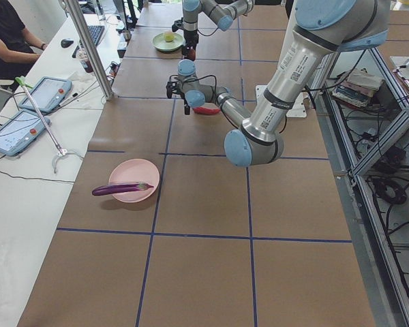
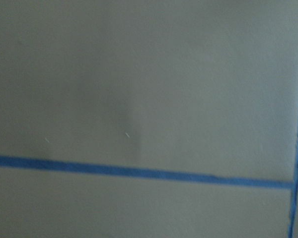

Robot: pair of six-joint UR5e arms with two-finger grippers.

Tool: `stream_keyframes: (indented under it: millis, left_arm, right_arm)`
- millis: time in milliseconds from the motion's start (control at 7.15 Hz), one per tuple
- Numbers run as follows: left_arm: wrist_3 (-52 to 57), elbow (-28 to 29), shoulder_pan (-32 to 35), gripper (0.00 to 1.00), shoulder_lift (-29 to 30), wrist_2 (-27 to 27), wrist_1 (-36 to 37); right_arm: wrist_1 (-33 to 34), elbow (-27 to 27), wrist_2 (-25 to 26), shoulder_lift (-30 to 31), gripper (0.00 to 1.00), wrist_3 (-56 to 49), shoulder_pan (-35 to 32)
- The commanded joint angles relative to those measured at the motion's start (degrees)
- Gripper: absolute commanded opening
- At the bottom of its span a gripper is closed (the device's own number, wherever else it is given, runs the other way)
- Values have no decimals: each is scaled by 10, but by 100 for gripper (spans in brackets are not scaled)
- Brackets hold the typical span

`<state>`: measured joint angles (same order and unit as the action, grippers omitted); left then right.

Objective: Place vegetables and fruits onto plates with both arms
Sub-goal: 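Lift the pomegranate toward the green plate while the left gripper grasps the chili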

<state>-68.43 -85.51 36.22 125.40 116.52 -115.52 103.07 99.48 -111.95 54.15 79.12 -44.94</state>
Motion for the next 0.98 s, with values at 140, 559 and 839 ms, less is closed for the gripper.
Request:
stream_keyframes:
  millis: [140, 559, 839]
  left_arm:
    - [97, -2, -48, 75, 0, -53, 8]
    - [97, -2, -53, 2, 1, -68, 11]
    - [97, -28, -48, 0, 7, -68, 31]
  right_arm:
    - [-1, -78, -13, 8, 0, -185, -100]
    - [-15, -155, -15, 18, 0, -332, -171]
    - [-115, -260, -15, 22, 0, -366, -189]
